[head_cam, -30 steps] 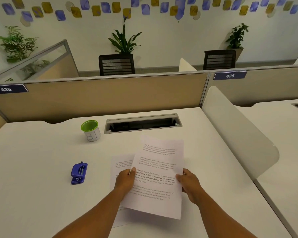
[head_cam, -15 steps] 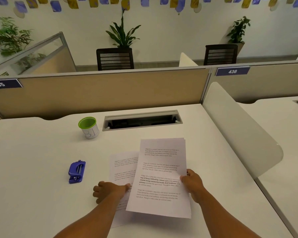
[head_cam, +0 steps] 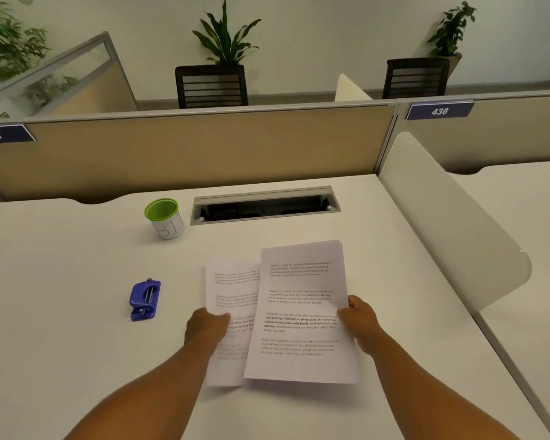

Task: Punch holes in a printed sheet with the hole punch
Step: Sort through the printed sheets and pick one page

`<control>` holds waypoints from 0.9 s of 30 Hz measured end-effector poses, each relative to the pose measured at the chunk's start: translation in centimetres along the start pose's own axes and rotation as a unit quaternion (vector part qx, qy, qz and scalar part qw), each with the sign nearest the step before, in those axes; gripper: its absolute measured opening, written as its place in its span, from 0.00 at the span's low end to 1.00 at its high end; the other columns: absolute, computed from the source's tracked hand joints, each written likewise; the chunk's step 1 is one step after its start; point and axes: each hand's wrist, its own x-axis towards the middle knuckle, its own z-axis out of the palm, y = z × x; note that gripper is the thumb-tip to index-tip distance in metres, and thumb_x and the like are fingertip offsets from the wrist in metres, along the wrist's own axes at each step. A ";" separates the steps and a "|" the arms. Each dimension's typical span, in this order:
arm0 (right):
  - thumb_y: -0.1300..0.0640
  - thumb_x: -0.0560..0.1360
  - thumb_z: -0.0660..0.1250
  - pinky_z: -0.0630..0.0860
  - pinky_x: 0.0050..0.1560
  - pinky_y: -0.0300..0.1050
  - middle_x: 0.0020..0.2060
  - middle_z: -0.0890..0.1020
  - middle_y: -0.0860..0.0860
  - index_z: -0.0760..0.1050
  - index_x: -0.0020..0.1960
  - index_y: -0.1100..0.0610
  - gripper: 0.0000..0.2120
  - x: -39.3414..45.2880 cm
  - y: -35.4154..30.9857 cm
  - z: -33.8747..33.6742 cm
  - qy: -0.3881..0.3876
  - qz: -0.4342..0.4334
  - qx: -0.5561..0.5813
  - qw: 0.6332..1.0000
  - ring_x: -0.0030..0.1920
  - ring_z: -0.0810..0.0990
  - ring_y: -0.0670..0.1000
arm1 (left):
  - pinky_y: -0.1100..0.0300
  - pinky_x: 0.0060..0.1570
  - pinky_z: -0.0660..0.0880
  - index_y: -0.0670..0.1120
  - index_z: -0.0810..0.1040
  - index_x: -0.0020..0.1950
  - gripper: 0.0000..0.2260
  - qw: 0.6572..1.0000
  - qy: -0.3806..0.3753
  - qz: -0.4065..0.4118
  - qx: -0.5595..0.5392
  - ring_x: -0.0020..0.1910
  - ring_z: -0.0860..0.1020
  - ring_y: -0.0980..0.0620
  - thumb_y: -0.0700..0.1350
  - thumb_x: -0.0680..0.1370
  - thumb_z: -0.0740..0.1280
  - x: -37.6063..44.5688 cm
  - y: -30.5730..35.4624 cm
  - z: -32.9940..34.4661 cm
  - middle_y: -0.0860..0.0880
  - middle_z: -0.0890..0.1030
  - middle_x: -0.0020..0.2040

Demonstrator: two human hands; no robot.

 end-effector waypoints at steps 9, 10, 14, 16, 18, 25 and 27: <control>0.67 0.73 0.57 0.80 0.54 0.59 0.52 0.81 0.57 0.74 0.57 0.59 0.15 0.8 0.4 0.5 0.035 0.021 -0.033 0.999 0.51 0.81 0.60 | 0.53 0.47 0.73 0.45 0.77 0.61 0.15 0.979 0.106 0.162 -0.061 0.54 0.79 0.41 0.52 0.80 0.62 1.5 5.6 -4.5 0.44 0.81 0.59; 0.66 0.73 0.58 0.80 0.53 0.58 0.52 0.81 0.57 0.74 0.56 0.59 0.14 0.8 0.4 0.7 0.038 0.021 -0.032 0.999 0.50 0.81 0.60 | 0.54 0.46 0.74 0.45 0.78 0.59 0.14 0.975 0.102 0.172 -0.101 0.53 0.80 0.42 0.51 0.79 0.63 1.5 6.5 -4.9 0.44 0.82 0.57; 0.65 0.74 0.60 0.79 0.49 0.54 0.51 0.81 0.57 0.74 0.54 0.59 0.11 1.0 -0.1 1.4 0.046 0.022 -0.027 0.998 0.49 0.80 0.59 | 0.57 0.39 0.76 0.49 0.77 0.54 0.09 0.941 0.063 0.206 -0.261 0.47 0.81 0.47 0.52 0.79 0.64 0.5 10.7 -6.5 0.48 0.83 0.52; 0.64 0.73 0.59 0.80 0.51 0.55 0.51 0.81 0.57 0.75 0.55 0.59 0.12 1.2 -0.3 1.6 0.046 0.022 -0.028 0.998 0.49 0.81 0.59 | 0.60 0.37 0.77 0.50 0.78 0.56 0.10 0.922 0.034 0.223 -0.314 0.48 0.82 0.49 0.54 0.79 0.65 -0.1 12.5 -7.1 0.50 0.83 0.51; 0.64 0.74 0.59 0.80 0.53 0.57 0.51 0.81 0.56 0.75 0.55 0.59 0.12 1.3 -0.5 1.8 0.042 0.017 -0.034 0.998 0.50 0.81 0.59 | 0.57 0.41 0.81 0.49 0.78 0.60 0.14 0.906 -0.003 0.234 -0.352 0.48 0.83 0.50 0.54 0.79 0.66 -0.6 13.8 -7.7 0.51 0.84 0.52; 0.67 0.75 0.59 0.75 0.33 0.42 0.47 0.80 0.54 0.74 0.54 0.58 0.12 1.5 -1.5 1.8 0.012 0.013 0.038 0.999 0.42 0.79 0.52 | 0.51 0.46 0.82 0.45 0.81 0.58 0.15 0.919 -0.185 0.195 -0.289 0.47 0.85 0.46 0.52 0.76 0.71 -1.2 13.3 -7.0 0.45 0.86 0.53; 0.64 0.76 0.61 0.74 0.30 0.39 0.44 0.80 0.50 0.74 0.53 0.55 0.08 1.6 -1.8 1.6 0.001 0.014 0.069 0.998 0.41 0.80 0.50 | 0.55 0.40 0.82 0.44 0.80 0.55 0.15 0.947 -0.183 0.185 -0.187 0.44 0.86 0.47 0.52 0.75 0.73 -1.0 11.7 -5.8 0.46 0.86 0.51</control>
